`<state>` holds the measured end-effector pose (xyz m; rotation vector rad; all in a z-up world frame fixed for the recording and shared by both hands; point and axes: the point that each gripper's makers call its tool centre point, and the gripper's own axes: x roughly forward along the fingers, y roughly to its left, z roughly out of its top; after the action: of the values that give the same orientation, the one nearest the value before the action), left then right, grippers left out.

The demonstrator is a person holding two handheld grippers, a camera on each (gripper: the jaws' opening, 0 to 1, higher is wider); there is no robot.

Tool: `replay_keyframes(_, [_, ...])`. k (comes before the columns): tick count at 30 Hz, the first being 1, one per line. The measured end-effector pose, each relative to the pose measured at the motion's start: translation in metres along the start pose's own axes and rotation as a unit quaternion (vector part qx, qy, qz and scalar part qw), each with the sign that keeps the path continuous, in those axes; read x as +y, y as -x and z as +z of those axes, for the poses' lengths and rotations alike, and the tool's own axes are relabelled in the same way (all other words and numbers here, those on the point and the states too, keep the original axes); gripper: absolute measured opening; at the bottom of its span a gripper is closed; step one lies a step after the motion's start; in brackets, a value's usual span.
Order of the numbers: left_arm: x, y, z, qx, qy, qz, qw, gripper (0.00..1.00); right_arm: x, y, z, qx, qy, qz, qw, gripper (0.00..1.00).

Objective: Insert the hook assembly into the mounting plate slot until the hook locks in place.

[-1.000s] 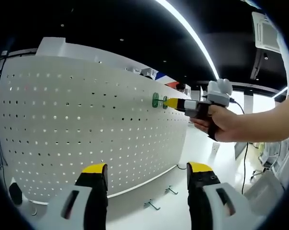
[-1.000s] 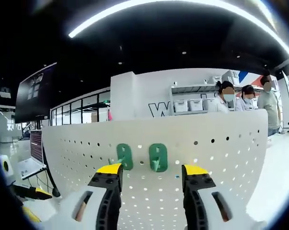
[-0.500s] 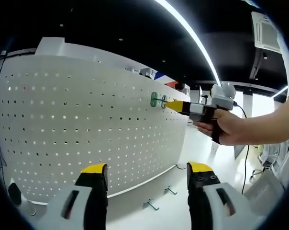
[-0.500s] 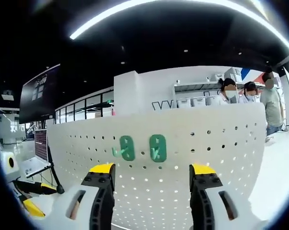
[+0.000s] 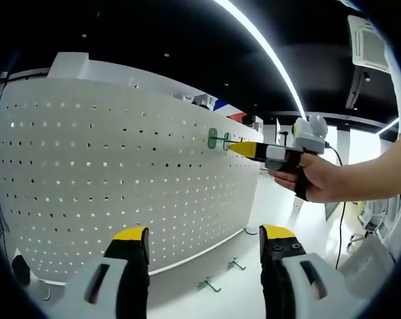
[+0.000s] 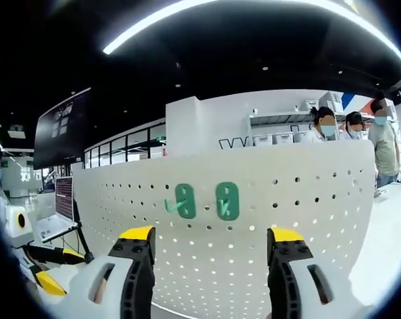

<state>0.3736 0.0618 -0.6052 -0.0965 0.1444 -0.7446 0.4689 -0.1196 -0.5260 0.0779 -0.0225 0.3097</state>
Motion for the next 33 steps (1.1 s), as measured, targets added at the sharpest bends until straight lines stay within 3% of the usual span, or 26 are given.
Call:
replay_keyframes(13, [0.001,0.000,0.001,-0.002,0.000,-0.001,1.0000,0.70,0.016,0.014,-0.004,-0.006,0.017,0.075,0.9970,0.66])
replay_keyframes(21, [0.002,0.001,0.000,0.000,-0.002,0.000,1.0000,0.70,0.015,0.018,-0.007,-0.004,0.030,0.082,0.9962,0.65])
replay_keyframes(33, [0.001,0.002,-0.001,0.002,-0.004,0.000,1.0000,0.70,0.015,0.045,-0.024,0.004,0.042,0.086,0.9954,0.65])
